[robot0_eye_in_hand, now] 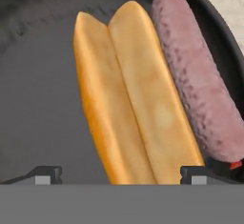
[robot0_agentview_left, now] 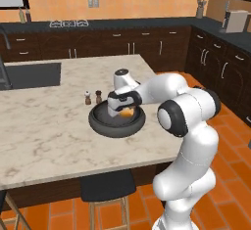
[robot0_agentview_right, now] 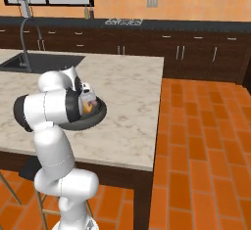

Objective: Place one bun and one sausage from the bowl on each plate.

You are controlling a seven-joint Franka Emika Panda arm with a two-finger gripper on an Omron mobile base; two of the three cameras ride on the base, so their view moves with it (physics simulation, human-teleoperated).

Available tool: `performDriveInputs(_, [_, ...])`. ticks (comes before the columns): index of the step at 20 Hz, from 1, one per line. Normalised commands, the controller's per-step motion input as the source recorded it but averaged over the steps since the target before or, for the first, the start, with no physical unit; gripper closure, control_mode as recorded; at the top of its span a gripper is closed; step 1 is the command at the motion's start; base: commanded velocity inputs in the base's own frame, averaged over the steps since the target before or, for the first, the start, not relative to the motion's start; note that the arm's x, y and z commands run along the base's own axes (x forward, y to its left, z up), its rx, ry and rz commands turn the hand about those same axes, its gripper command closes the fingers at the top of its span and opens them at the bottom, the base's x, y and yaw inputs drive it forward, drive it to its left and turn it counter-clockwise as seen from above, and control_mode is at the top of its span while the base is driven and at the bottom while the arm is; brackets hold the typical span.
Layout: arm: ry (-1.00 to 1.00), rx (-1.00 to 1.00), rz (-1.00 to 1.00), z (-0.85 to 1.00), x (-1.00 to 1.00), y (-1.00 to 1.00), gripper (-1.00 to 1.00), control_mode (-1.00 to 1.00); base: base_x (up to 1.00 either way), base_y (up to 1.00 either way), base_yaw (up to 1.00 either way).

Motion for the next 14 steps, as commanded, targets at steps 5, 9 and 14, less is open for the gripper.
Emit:
performDriveInputs(5, [0.00, 0.00, 0.00, -0.39, 0.00, 0.00, -1.00, -1.00, 0.00, 0.00, 0.00])
performDriveInputs(9, [0.04, 0.00, 0.03, -0.45, -0.05, 0.06, -1.00, -1.00, 0.00, 0.00, 0.00])
performDriveInputs(14, [0.14, 0.00, 0.09, -0.53, -0.24, 0.16, -1.00, -1.00, 0.00, 0.00, 0.00])
